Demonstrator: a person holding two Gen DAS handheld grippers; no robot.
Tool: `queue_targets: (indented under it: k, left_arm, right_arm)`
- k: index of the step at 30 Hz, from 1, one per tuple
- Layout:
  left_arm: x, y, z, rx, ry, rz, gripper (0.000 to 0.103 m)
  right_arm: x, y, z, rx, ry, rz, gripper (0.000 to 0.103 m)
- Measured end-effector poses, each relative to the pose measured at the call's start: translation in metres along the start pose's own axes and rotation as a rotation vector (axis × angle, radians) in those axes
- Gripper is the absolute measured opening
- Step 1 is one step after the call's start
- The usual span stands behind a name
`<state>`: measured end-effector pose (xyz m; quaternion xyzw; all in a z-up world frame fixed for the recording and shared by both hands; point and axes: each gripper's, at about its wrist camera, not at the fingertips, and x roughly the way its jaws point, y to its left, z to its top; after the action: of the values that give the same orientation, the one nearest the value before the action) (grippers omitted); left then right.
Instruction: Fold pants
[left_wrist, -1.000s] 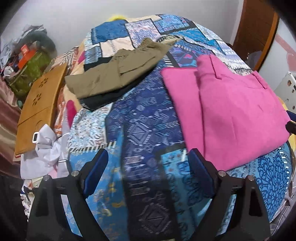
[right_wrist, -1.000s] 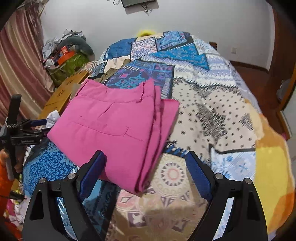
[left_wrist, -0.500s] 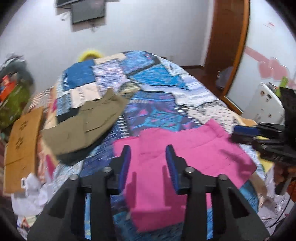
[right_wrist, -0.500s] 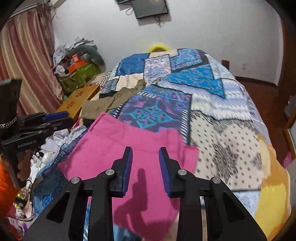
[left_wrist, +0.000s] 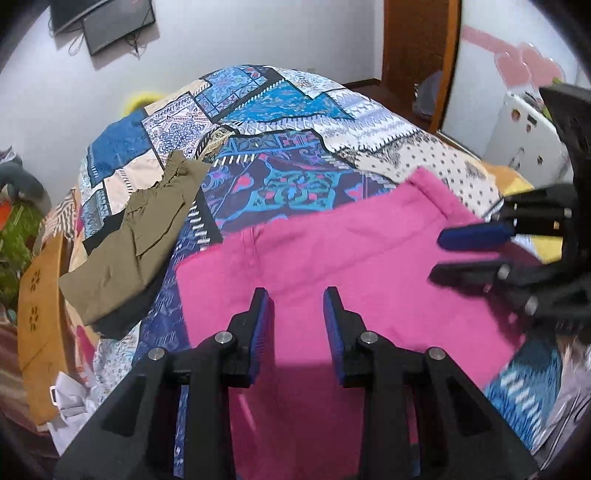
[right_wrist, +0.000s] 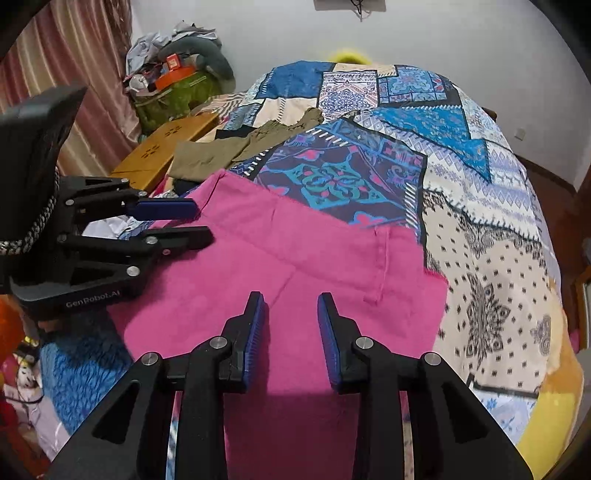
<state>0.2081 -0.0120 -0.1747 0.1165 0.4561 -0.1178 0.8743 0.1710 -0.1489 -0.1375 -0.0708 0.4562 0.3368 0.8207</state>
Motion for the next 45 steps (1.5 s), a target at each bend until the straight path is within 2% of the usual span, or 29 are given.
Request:
queue_targets:
  k: [5,11,17,20,22,25,28,30,31,33,35,40,45]
  left_arm:
    - [-0.013,0.014,-0.023,-0.056,0.011,-0.016,0.035]
    - [-0.027,0.031,-0.045,-0.145,0.02,-0.026,0.044]
    - [-0.032,0.036,-0.062,-0.15,0.049,0.044,0.047]
    - [-0.03,0.048,-0.07,-0.189,0.077,0.071,0.048]
    - [-0.029,0.059,-0.072,-0.224,0.096,0.092,0.048]
    - [-0.03,0.074,-0.07,-0.283,0.102,0.102,0.048]
    - [-0.038,0.084,-0.06,-0.327,0.072,0.089,0.05]
    - [-0.044,0.086,-0.052,-0.343,0.044,0.068,0.062]
    - [-0.047,0.085,-0.047,-0.349,0.023,0.05,0.065]
    - [-0.051,0.083,-0.038,-0.352,-0.003,0.017,0.076]
    - [-0.05,0.079,-0.031,-0.359,-0.018,-0.032,0.082]
    - [-0.025,0.078,-0.017,-0.402,0.031,-0.13,0.084]
    - [0.008,0.083,-0.015,-0.43,0.103,-0.167,0.084]
  right_arm:
    - [-0.016,-0.007,-0.018,0.027,-0.005,-0.023,0.027]
    - [-0.033,-0.019,-0.035,0.082,-0.012,-0.049,0.027]
    - [-0.046,-0.029,-0.051,0.093,-0.004,-0.122,0.028]
    - [-0.05,-0.04,-0.059,0.116,0.011,-0.157,0.028]
    - [-0.049,-0.046,-0.062,0.129,0.041,-0.217,0.028]
    - [-0.054,-0.054,-0.063,0.147,0.037,-0.25,0.03]
    - [-0.065,-0.057,-0.055,0.176,-0.014,-0.238,0.045]
    - [-0.074,-0.055,-0.049,0.194,-0.064,-0.215,0.061]
    - [-0.078,-0.055,-0.043,0.207,-0.096,-0.197,0.064]
    - [-0.081,-0.052,-0.036,0.224,-0.129,-0.171,0.077]
    - [-0.078,-0.049,-0.027,0.248,-0.151,-0.135,0.083]
    - [-0.049,-0.049,-0.02,0.304,-0.099,-0.061,0.083]
    - [-0.025,-0.058,-0.023,0.372,-0.034,-0.01,0.083]
